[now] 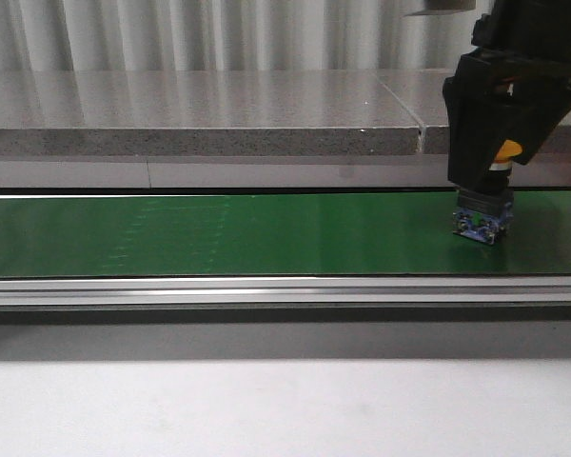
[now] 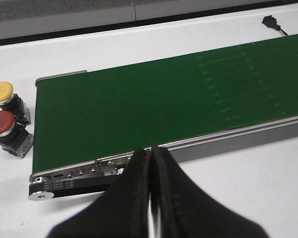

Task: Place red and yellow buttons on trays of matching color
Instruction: 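Move the right gripper to the yellow button on the belt and grasp it, then lift the yellow button with the right gripper and carry it over the yellow tray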

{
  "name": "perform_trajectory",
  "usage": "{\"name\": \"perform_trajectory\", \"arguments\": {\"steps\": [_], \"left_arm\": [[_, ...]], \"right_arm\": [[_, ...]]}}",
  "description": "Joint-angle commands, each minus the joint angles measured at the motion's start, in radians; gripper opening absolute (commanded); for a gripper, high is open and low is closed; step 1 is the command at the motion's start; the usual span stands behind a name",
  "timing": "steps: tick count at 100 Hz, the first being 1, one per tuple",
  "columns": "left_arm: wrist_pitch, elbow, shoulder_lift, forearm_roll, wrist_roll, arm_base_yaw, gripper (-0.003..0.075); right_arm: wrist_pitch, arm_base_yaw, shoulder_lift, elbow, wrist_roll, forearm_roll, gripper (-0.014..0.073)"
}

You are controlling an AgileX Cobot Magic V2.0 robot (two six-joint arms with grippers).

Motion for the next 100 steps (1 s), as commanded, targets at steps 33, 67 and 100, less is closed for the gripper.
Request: {"name": "perform_trajectory", "arguments": {"steps": [33,67,100], "left_arm": [[-0.071,-0.026,0.002,-0.015,-0.001,-0.007,-0.0020],[-0.071,-0.026,0.002,-0.015,-0.001,-0.007,-0.0020],[-0.071,-0.026,0.002,-0.015,-0.001,-0.007,-0.0020]], "right_arm": [[-0.002,0.001,-0.034,-0.035,-0.013,0.007,0.0171],[0.001,-0.009,-0.064,-0.034,0.127,0.007,0.0120],[-0.028,-0.087,-0.213,0.051,0.235,0.006,0.0120]]}}
